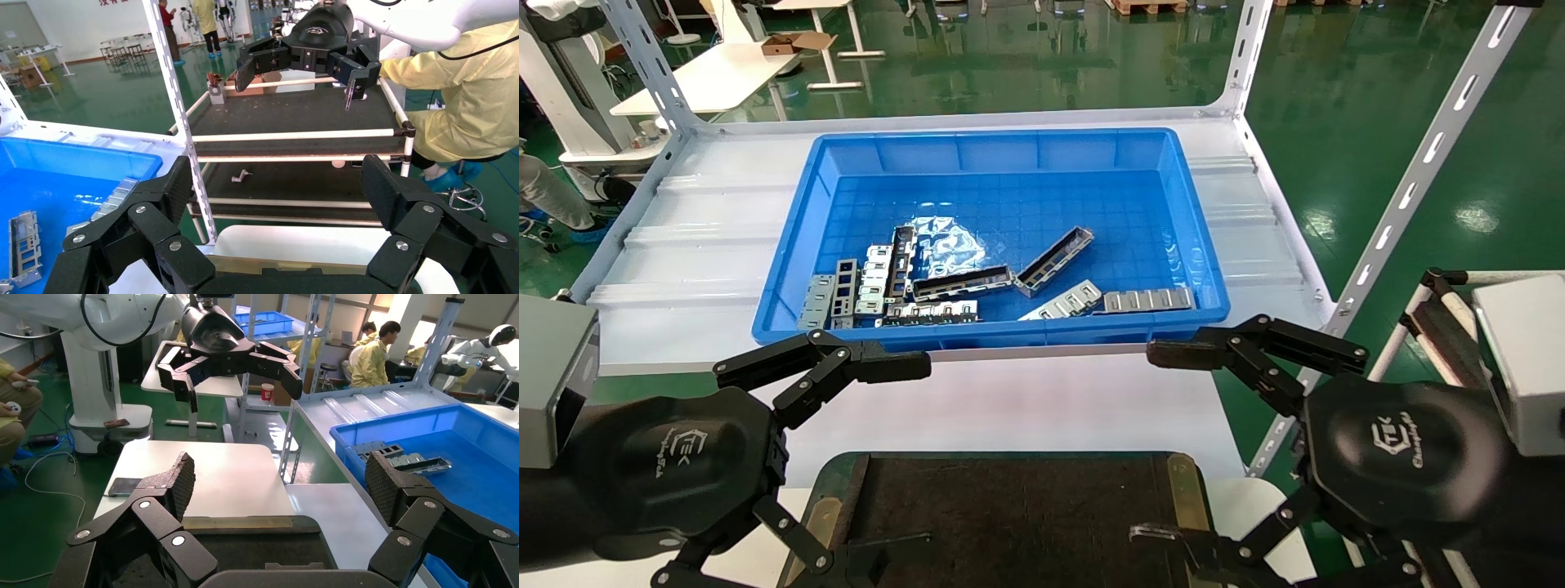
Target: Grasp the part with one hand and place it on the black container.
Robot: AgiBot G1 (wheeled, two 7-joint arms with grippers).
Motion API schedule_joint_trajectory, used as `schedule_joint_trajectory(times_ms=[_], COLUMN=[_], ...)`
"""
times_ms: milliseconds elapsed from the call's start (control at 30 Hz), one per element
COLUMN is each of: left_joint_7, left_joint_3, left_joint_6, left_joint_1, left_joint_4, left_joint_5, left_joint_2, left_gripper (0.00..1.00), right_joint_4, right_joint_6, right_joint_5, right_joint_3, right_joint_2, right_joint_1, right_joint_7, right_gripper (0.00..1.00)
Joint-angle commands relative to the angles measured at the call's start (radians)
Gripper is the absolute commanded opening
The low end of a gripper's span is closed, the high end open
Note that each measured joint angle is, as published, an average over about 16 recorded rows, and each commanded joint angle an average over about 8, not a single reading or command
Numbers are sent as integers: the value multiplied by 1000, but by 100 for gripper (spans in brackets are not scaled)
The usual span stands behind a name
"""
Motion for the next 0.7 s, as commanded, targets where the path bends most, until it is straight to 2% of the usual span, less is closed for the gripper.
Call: schedule_joint_trajectory(times_ms=[33,700], left_joint_7=[0,0], left_joint_3=[0,0], left_joint_6=[0,0], left_joint_1=[0,0], left_joint_4=[0,0], left_joint_5=[0,0], left_joint_2=[0,0], left_gripper=[100,100], right_joint_4=[0,0], right_joint_6=[0,0], right_joint_5=[0,0], right_joint_3=[0,0], right_joint_2=[0,0], right_joint_1=[0,0], right_joint_7=[0,0], right_gripper=[100,100])
